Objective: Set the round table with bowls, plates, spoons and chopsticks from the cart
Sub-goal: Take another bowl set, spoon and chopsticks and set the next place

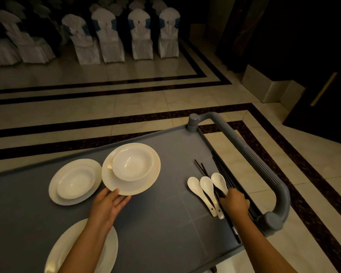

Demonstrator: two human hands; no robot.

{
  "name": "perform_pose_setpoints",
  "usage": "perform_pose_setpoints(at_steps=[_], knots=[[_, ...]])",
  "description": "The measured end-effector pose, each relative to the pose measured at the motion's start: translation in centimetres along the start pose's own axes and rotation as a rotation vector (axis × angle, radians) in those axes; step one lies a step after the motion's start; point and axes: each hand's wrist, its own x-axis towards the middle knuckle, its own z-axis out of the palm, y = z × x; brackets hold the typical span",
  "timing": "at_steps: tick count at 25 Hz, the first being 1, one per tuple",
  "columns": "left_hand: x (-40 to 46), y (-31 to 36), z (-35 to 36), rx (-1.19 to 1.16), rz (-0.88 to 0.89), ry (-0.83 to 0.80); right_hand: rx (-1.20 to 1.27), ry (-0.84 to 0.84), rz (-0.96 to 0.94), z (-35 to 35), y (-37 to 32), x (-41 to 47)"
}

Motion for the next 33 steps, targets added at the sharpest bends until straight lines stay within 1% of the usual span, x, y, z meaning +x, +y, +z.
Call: perform_pose_setpoints(at_steps=[2, 5, 10, 13, 16, 20, 23, 26, 28, 31, 33], knots=[[-0.5, 0.4, -0.9, -0.008, 0.014, 0.017, -0.034, 0.043, -0.041, 0.5, -0.2, -0.5], [-1.1, 0.8, -2.2, -0.018, 0.026, 0.049, 0.075, 0.058, -0.051, 1.4, -0.2, -1.3], [-1.8, 1.0, -3.7, -0.005, 0.026, 0.051, 0.059, 0.052, -0.072, 1.9, 0.0, -2.0], [-2.2, 1.1, -4.1, -0.01, 0.018, 0.041, 0.099, 0.035, -0.052, 2.0, -0.2, -1.9], [-2.6, 1.1, -4.4, -0.008, 0.015, 0.043, 0.225, 0.021, -0.027, 1.7, -0.3, -1.5], [-3.2, 1.4, -5.1, -0.018, 0.023, 0.083, 0.457, -0.02, -0.033, 0.0, -1.3, -0.5], [-4.3, 1.6, -5.4, -0.077, 0.019, 0.141, 0.577, -0.115, -0.05, -1.0, -4.6, -0.4], [-6.3, 1.9, -5.8, -0.14, 0.039, 0.207, 0.651, -0.282, -0.112, -1.1, -9.6, -1.4], [-8.0, 2.1, -6.4, -0.177, 0.07, 0.248, 0.683, -0.395, -0.197, -0.6, -13.0, -2.8], [-11.6, 2.3, -8.1, -0.245, 0.151, 0.38, 0.703, -0.582, -0.348, 1.1, -18.1, -6.4], [-14.3, 2.1, -9.8, -0.279, 0.213, 0.461, 0.669, -0.706, -0.449, 2.4, -20.9, -9.5]])
